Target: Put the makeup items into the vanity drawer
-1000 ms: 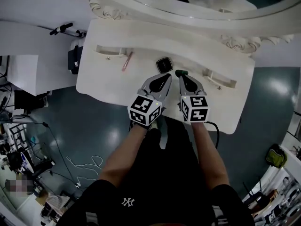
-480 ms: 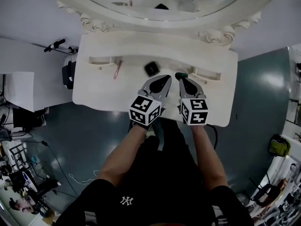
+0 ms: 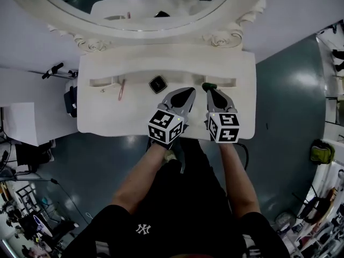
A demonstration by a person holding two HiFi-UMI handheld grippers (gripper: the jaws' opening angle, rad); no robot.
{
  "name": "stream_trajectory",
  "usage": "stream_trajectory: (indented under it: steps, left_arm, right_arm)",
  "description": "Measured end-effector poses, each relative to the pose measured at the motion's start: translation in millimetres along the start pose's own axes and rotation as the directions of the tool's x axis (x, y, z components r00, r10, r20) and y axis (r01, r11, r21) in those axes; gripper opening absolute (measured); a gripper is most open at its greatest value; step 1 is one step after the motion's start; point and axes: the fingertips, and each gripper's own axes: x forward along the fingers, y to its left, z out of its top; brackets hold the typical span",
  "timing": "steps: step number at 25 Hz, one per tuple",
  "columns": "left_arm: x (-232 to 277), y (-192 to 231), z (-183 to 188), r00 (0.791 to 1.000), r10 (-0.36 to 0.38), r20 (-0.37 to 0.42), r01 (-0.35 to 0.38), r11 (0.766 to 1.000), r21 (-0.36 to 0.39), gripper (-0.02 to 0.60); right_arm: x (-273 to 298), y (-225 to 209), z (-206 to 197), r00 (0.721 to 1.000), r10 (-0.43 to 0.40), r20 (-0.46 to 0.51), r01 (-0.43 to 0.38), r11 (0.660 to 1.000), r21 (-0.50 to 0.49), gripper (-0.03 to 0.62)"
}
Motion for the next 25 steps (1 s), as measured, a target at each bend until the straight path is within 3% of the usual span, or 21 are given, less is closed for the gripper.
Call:
stream_trajectory:
  steps: [11,19,25]
  left_arm:
    - [37.3,-12.4,-3.7,0.998,-0.046,-0.040,0.046,0.999,0.008,0.000]
    - [55.7,-9.7,-10.0,0.997,-0.049,-0.067,0.050,0.999,0.000,0.000]
    - [64.2,-6.2,-11.4,0.996,-0.045,-0.076,0.044,0.999,-0.009,0.000]
  right_arm:
    - [4.2,-47.6,-0.9,0.998,-0.066,0.001,0.066,0.998,-0.002,0.024]
    - [15.1,-68.4,-7.9,0.995,-0.103,-0.008,0.102,0.990,-0.097,0.025]
    - [25.5,-68.8,-14.5,0.996,-0.088,-0.035,0.081,0.982,-0.171,0.033]
